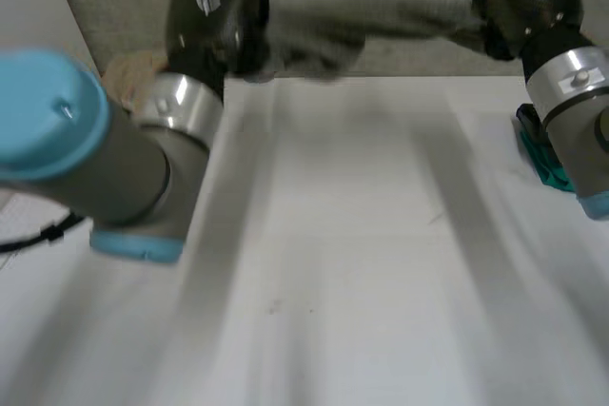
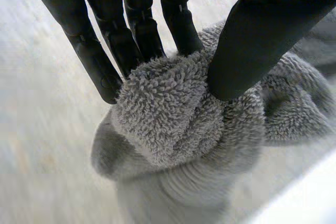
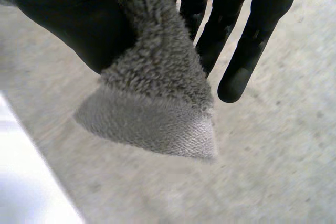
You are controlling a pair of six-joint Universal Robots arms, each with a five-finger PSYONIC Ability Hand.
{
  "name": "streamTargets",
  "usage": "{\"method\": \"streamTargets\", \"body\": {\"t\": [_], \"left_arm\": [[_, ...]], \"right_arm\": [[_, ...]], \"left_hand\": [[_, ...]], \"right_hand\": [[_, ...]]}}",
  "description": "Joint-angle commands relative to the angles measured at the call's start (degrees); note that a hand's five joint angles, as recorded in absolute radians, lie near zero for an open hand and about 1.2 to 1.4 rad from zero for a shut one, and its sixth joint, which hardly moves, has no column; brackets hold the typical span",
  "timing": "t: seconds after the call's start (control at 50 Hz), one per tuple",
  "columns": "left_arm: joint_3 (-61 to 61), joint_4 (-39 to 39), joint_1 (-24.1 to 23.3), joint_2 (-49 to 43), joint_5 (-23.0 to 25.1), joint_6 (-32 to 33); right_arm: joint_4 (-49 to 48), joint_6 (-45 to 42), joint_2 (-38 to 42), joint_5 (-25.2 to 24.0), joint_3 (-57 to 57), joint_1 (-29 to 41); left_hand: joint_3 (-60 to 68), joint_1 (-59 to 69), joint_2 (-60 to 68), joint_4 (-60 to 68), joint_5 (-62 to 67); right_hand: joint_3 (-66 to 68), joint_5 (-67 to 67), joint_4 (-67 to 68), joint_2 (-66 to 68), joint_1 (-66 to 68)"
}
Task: Fold the laundry.
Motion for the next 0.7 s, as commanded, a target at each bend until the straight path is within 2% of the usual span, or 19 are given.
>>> {"method": "streamTargets", "body": {"t": [0.02,0.08,0.18,0.24,0.26,0.28,0.3,0.32,0.34,0.36,0.44,0.58,0.7], "left_arm": [[-14.43,-0.83,-1.06,-3.41,0.43,3.32],[-17.61,-1.26,-2.46,-5.26,1.04,5.35],[-23.68,-4.25,-5.89,-5.54,1.31,8.78],[-25.00,-7.84,-6.95,-2.57,1.31,8.78],[-25.18,-8.73,-7.04,-1.41,1.31,8.61],[-25.35,-9.52,-7.04,-0.10,1.31,8.43],[-25.44,-10.31,-7.04,0.96,1.40,8.43],[-25.44,-11.36,-7.04,2.97,1.40,8.34],[-25.27,-11.81,-6.95,3.95,1.40,8.34],[-25.09,-12.25,-6.86,4.92,1.40,8.43],[-24.21,-12.69,-5.90,8.08,1.31,8.34],[-21.93,-12.34,3.15,10.20,2.01,8.61],[-18.41,-12.78,10.53,7.75,8.16,8.61]], "right_arm": [[9.46,-2.88,3.84,-1.83,5.54,-0.18],[16.14,-7.71,7.62,-3.24,7.82,-0.44],[27.65,-19.66,9.65,-2.71,11.07,-0.53],[33.02,-25.47,9.12,-2.53,11.87,-1.05],[33.81,-26.00,9.12,-2.53,12.04,-1.32],[34.52,-26.01,8.95,-2.53,12.05,-2.02],[34.70,-26.01,8.86,-2.45,12.05,-2.46],[34.79,-26.01,8.51,-2.36,11.96,-2.81],[34.96,-25.92,6.94,-2.36,11.52,-3.25],[34.97,-25.74,5.97,-2.36,11.43,-3.25],[34.61,-22.15,0.96,-3.15,10.64,-3.25],[37.77,-11.34,0.07,-2.97,2.30,-2.99],[45.59,-8.96,4.36,-3.68,-6.22,-2.81]], "left_hand": [[12.43,17.10,11.75,11.46,17.33],[12.43,17.10,11.75,11.46,17.33],[12.43,17.10,11.75,11.46,17.33],[12.43,17.10,11.75,11.46,17.33],[7.29,11.96,6.61,6.32,12.19],[-0.42,4.25,-1.11,-1.39,4.48],[-8.99,-4.32,-9.68,-9.96,-4.09],[-28.73,-24.06,-29.41,-29.70,-23.83],[-36.92,-32.25,-37.60,-37.89,-32.02],[-42.83,-38.16,-43.51,-43.80,-37.93],[-45.08,-40.40,-45.76,-46.04,-40.17],[-45.41,-40.74,-46.10,-46.38,-40.51],[-45.75,-41.08,-46.43,-46.72,-40.85]], "right_hand": [[12.31,13.35,11.50,12.74,16.01],[12.31,13.35,11.50,12.74,16.01],[12.31,13.35,11.50,12.74,16.01],[-2.21,-1.17,-3.02,-1.78,1.49],[-8.93,-7.89,-9.74,-8.50,-5.23],[-26.31,-25.27,-27.12,-25.88,-22.61],[-35.81,-34.77,-36.62,-35.38,-32.11],[-44.57,-43.53,-45.38,-44.14,-40.87],[-55.15,-54.10,-55.96,-54.72,-51.45],[-55.58,-54.54,-56.40,-55.15,-51.89],[-57.69,-56.65,-58.50,-57.26,-53.99],[-57.69,-56.65,-58.50,-57.26,-53.99],[-57.69,-56.65,-58.50,-57.26,-53.99]]}}
